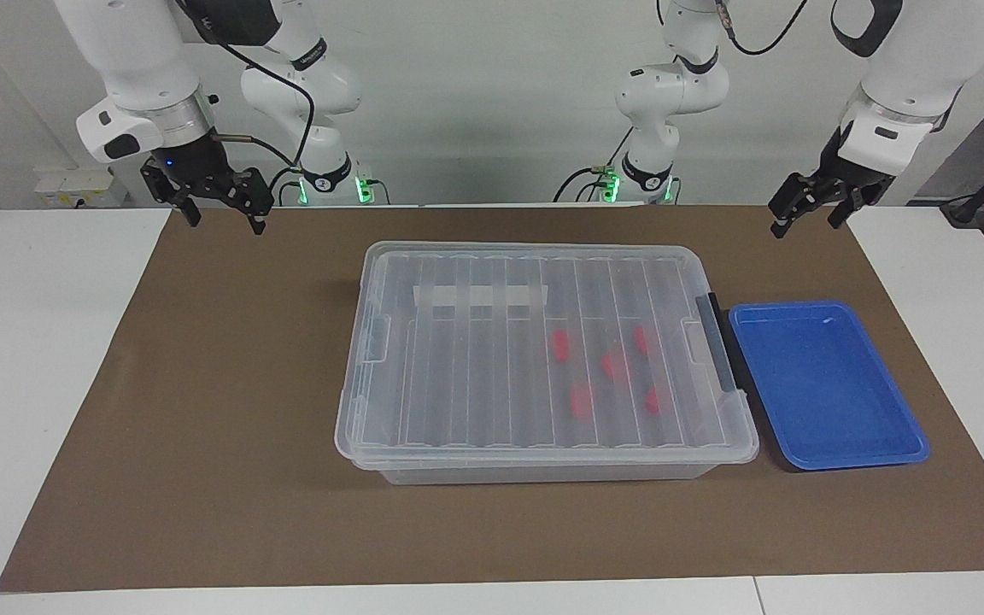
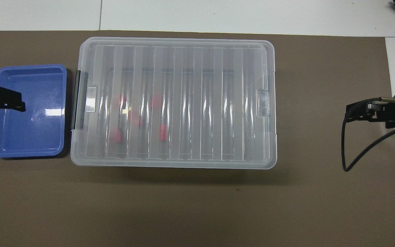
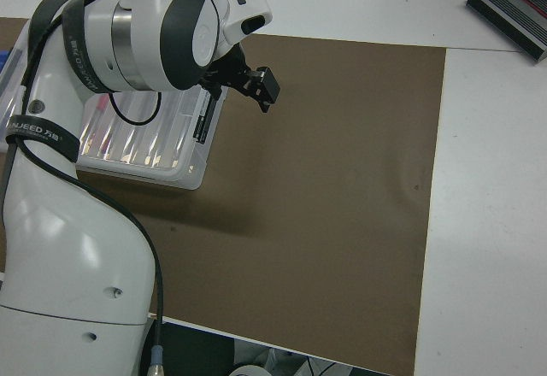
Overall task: Place red block in blue tray from box
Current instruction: 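Move the left and right grippers toward the clear box lid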
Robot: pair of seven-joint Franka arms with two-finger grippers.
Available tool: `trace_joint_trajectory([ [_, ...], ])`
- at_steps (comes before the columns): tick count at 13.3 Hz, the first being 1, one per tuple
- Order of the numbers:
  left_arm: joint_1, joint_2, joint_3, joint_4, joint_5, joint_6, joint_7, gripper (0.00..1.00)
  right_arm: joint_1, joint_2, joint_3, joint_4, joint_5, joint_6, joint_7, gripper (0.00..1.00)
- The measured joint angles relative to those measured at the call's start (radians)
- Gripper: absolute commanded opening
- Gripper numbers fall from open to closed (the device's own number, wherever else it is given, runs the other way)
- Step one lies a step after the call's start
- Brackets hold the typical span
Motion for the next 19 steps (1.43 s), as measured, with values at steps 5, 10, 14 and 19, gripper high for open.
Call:
trace_joint_trajectory([
  [5,0.0,0.0,0.0,0.0,0.0,0.0,0.0,1.0,0.0,0.0,0.0,-0.001,0.0,0.004,-0.001,1.0],
  [10,-0.002,0.0,-0.002,0.0,-0.001,0.003,0.001,1.0,0.034,0.007,0.008,-0.037,0.0,0.094,-0.001,0.99],
  [14,-0.002,0.0,-0.001,0.0,-0.001,0.034,0.001,1.0,0.082,0.024,0.012,-0.109,0.0,0.215,0.013,0.99],
  [19,0.0,0.0,0.002,-0.006,-0.001,0.054,0.0,1.0,0.168,0.092,0.014,-0.168,0.0,0.356,0.113,0.97],
])
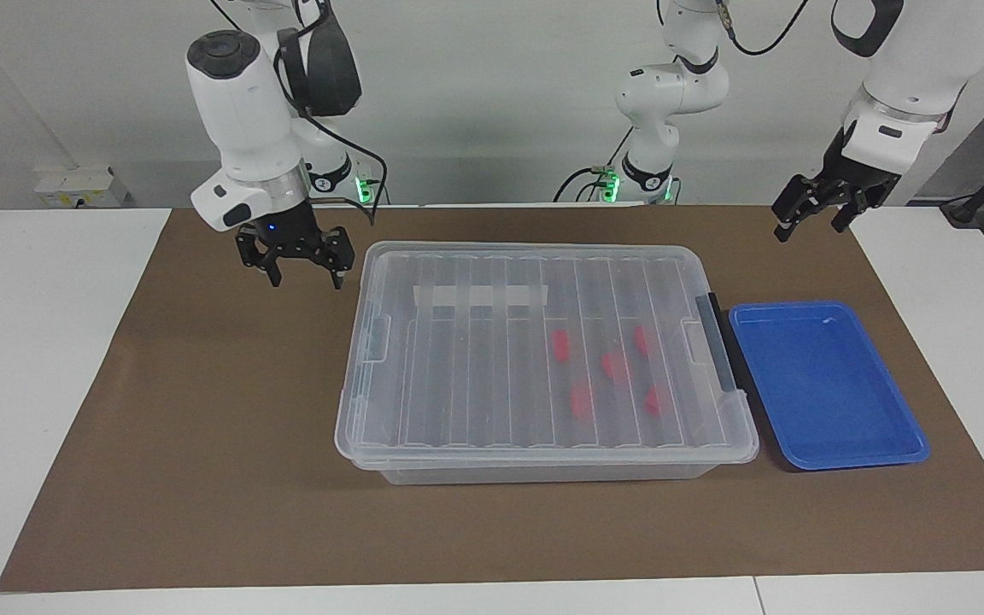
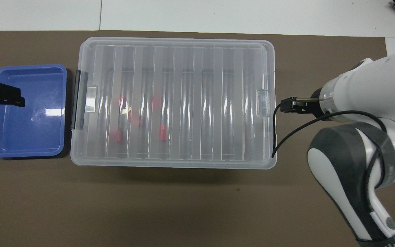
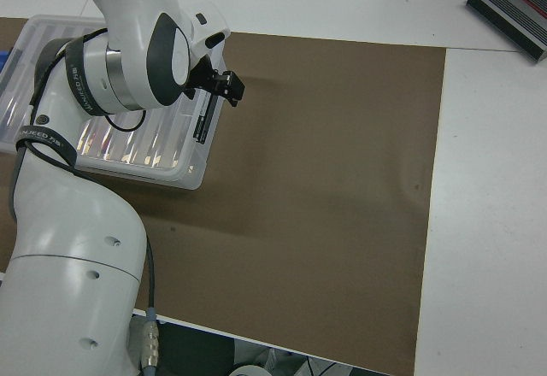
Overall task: Place red block in blue tray from box
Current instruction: 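Move the left and right grippers toward the clear box lid, then slide the clear lid away from the left gripper with the right gripper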
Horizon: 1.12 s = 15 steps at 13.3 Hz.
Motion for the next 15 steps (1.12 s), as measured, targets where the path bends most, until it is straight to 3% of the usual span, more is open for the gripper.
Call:
trace_joint_trajectory([
  [5,0.0,-0.001,0.0,-0.028,-0.079,0.06,-0.003,1.0,0.046,0.061,0.001,-0.019,0.0,0.056,0.039,0.95],
  [10,-0.048,-0.033,-0.014,-0.146,-0.098,0.232,-0.206,1.0,0.055,0.059,0.001,-0.05,0.0,0.049,0.034,0.94],
  [15,-0.08,-0.039,-0.015,-0.169,-0.098,0.263,-0.246,1.0,0.041,0.046,-0.003,-0.084,-0.001,0.036,-0.099,0.94],
])
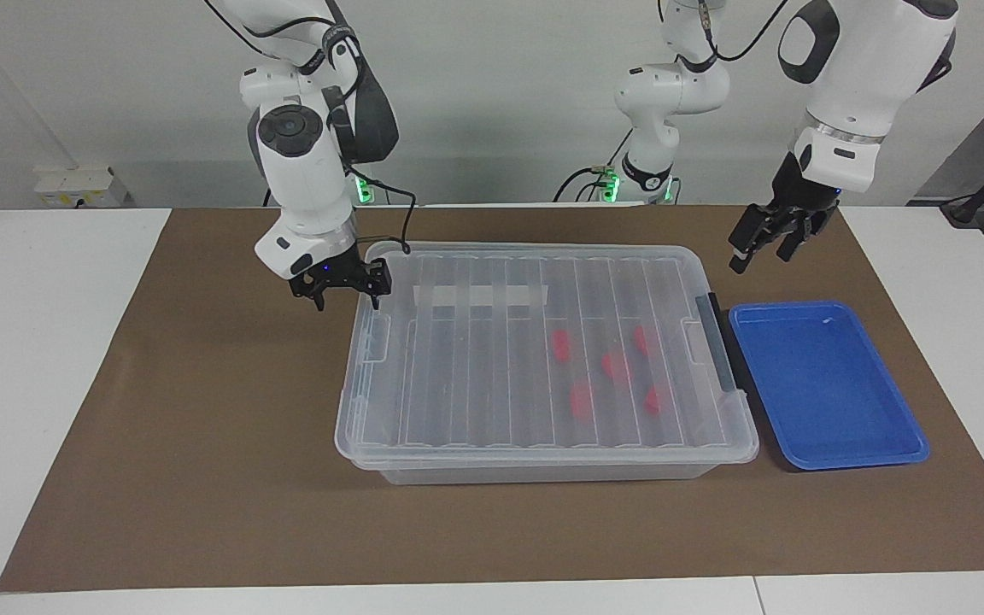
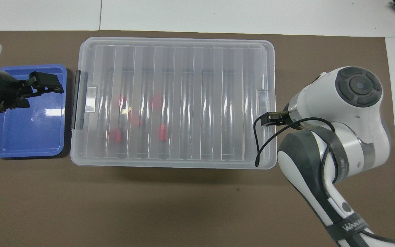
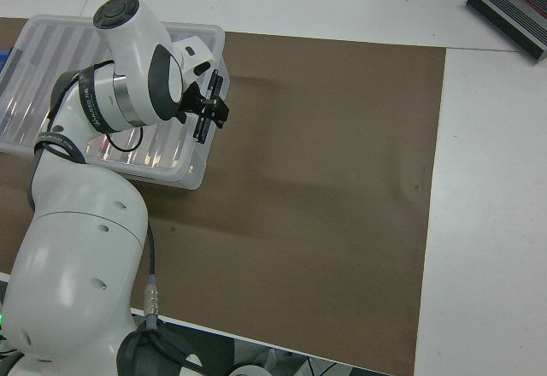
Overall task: Place red block in blue tray from box
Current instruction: 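Slide the clear lid away from the left gripper with the right gripper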
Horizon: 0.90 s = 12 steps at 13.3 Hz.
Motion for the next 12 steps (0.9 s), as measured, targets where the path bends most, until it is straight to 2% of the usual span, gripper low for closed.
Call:
trace_joint_trajectory([
  [5,-0.096,0.052,-0.002,-0.029,0.031,0.082,-0.084,1.0,-0.105,-0.001,-0.002,-0.001,0.0,0.0,-0.212,0.94],
  [12,-0.133,0.127,-0.001,-0.031,0.081,0.206,-0.245,1.0,-0.222,-0.001,-0.004,0.0,-0.011,-0.041,-0.482,0.94],
])
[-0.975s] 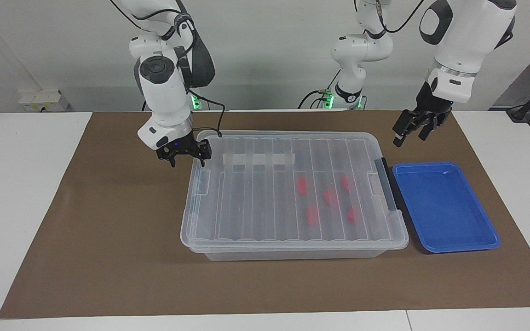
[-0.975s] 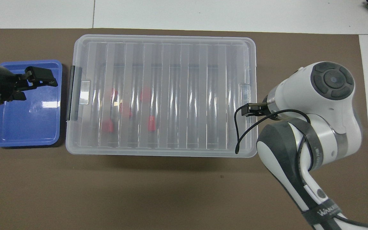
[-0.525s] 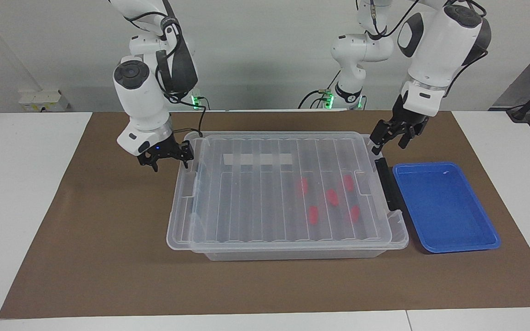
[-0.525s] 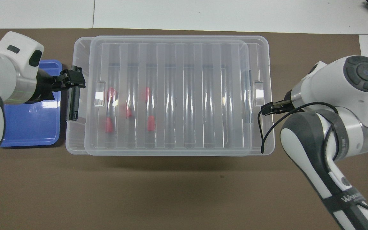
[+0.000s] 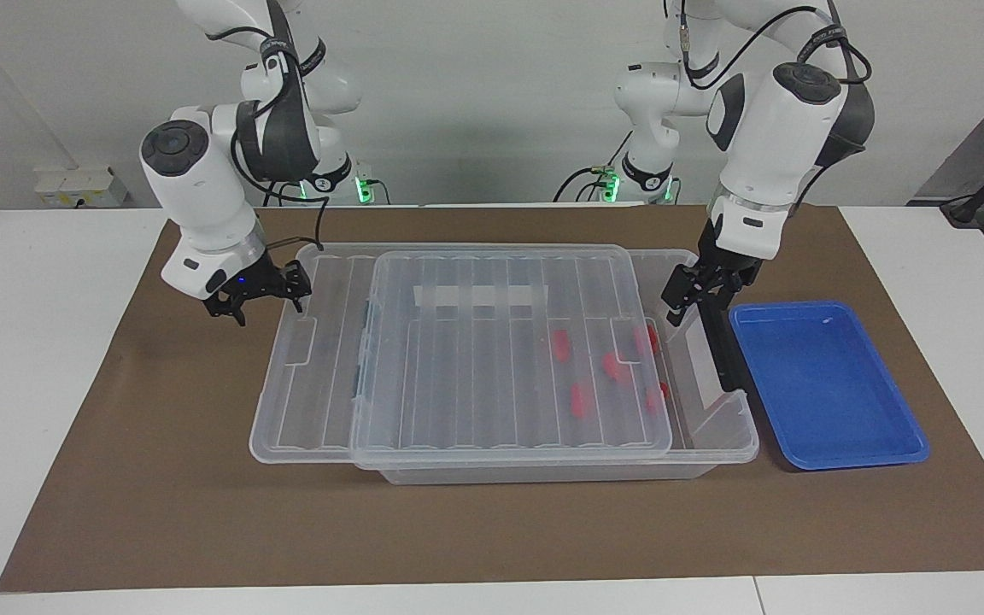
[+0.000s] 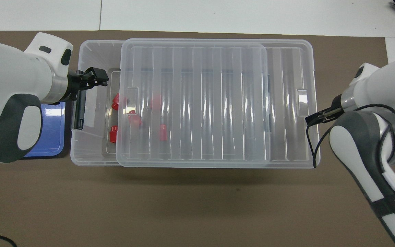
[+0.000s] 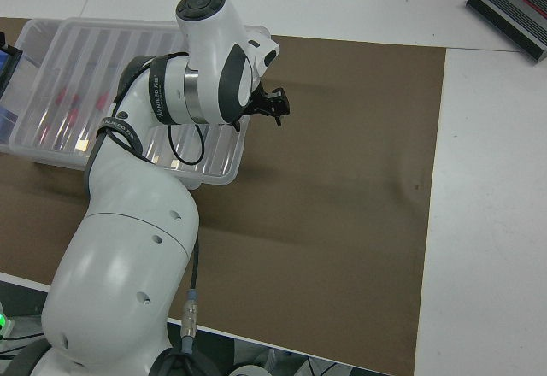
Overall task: Place red block in blue tray from box
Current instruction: 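Slide the clear lid away from the left gripper with the right gripper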
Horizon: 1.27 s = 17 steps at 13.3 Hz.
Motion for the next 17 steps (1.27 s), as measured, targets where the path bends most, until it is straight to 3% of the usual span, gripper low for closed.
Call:
trace_joint_trajectory([
  [7,-0.024,0.041,-0.001,-0.019,0.037,0.039,-0.115,1.0,-0.073,-0.004,-0.001,0.008,-0.021,-0.034,-0.207,0.94],
  [17,-0.064,0.048,-0.002,-0.119,0.134,0.069,-0.204,1.0,-0.124,-0.006,-0.002,0.008,-0.039,-0.043,-0.249,0.94],
])
